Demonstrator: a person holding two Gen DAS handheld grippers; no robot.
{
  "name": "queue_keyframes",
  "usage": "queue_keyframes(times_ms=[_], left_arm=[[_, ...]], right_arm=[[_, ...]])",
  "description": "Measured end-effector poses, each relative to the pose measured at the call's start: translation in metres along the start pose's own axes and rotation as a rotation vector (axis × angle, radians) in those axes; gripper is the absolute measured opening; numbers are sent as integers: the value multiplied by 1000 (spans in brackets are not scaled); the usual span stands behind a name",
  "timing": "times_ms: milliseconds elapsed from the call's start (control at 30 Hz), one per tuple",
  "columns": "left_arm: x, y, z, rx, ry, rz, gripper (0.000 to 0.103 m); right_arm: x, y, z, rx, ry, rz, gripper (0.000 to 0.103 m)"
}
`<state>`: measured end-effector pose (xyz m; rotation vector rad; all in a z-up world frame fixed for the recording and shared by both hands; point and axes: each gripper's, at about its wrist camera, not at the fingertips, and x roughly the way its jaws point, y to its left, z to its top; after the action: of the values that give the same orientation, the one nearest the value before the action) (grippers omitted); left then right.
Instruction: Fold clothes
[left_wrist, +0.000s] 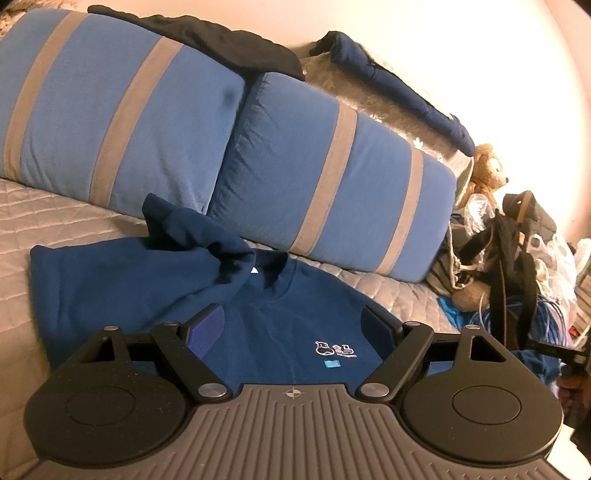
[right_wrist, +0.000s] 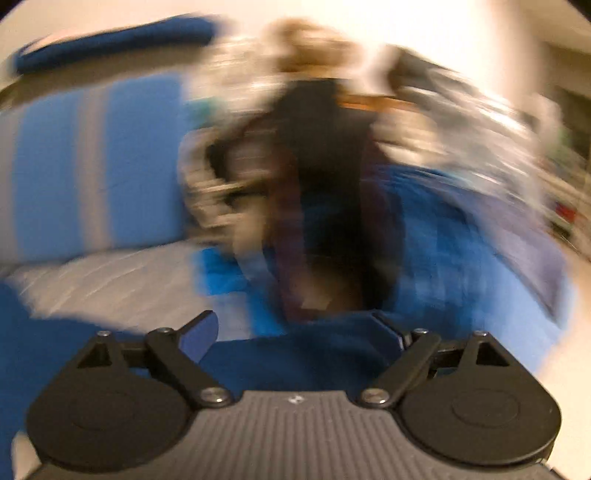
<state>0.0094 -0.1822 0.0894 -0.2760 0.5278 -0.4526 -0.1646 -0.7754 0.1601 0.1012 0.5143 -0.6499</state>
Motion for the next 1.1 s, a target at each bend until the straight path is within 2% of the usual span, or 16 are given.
queue_keyframes(times_ms=[133,400,533,633,733,767,800,833,900,1000,1100], left_arm=[[2,0,-1,3,8,6,82],[6,0,-2,11,27,19,82],[8,2,-2,7,33,26,82],[10,2,-1,5,39,27,82],[12,3,-1,4,42,27,82],[12,3,-1,3,42,27,82],[12,3,-1,3,42,27,82],[11,3,-1,3,41,26,82],[11,3,-1,2,43,25,82],[12,3,-1,3,45,26,82],[11,2,-1,5,43,27,82]], right_arm=[[24,66,11,-175,14,236,93],[88,185,28,-424,107,447,85],[123,222,25,-522,153,451,76],[142,236,20,-538,197,489,74],[154,239,16,-513,235,513,48],[153,237,18,-491,243,524,19],[153,236,20,-470,251,534,5],[152,234,21,-452,255,540,5],[149,233,23,-470,214,477,4],[146,222,31,-420,187,424,4],[142,224,32,-424,179,379,4]])
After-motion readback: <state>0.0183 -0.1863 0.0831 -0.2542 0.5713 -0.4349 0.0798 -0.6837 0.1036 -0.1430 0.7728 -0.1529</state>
